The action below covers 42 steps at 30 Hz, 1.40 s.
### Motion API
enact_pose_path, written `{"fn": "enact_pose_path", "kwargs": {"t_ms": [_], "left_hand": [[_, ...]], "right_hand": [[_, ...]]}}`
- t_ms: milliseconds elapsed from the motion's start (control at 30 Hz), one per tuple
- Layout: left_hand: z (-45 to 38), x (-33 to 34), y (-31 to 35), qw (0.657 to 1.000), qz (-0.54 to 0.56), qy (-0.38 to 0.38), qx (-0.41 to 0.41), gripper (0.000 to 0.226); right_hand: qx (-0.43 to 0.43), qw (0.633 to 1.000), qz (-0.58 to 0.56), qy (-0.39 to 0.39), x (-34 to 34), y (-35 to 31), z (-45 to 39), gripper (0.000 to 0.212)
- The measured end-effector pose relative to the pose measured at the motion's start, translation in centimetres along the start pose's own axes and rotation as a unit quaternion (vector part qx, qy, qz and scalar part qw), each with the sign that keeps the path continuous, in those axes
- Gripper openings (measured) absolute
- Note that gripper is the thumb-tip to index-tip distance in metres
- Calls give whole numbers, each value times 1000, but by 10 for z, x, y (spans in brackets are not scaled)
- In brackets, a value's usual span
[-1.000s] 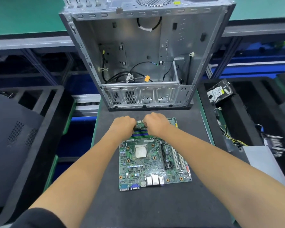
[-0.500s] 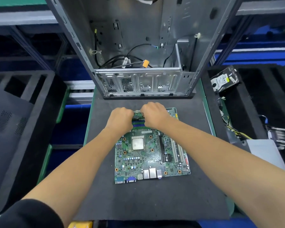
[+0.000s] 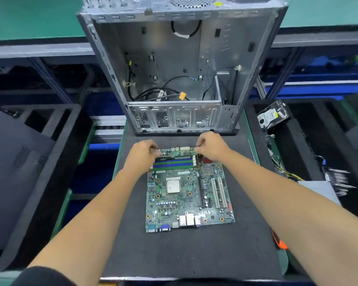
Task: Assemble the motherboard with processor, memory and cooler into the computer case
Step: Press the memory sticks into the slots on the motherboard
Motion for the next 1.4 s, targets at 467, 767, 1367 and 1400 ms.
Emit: {"fn": "enact_pose_path", "kwargs": {"t_ms": [467, 767, 1367, 1400], "left_hand": [[8, 7, -9, 954, 105, 89, -266, 51], [7, 9, -17, 911, 245, 102, -315, 20], [11, 6, 5, 998, -24, 43, -36, 13], [8, 7, 13, 998, -49, 20, 23, 14]], "right_hand": [[105, 991, -76, -31, 6, -2, 9, 37], [164, 984, -59, -41, 7, -5, 5, 30], [20, 996, 57, -64, -5, -6, 10, 33], [-9, 996, 73, -53, -9, -6, 12, 28]]}}
Point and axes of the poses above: each hand's wrist, its own z-axis away from the middle knuckle, its own x-axis out of the palm, y = z × x, the point moved 2 cm from there along -z, towards the middle knuckle, and after that the axes turned 9 degrees about x, right-handed, at the moved point
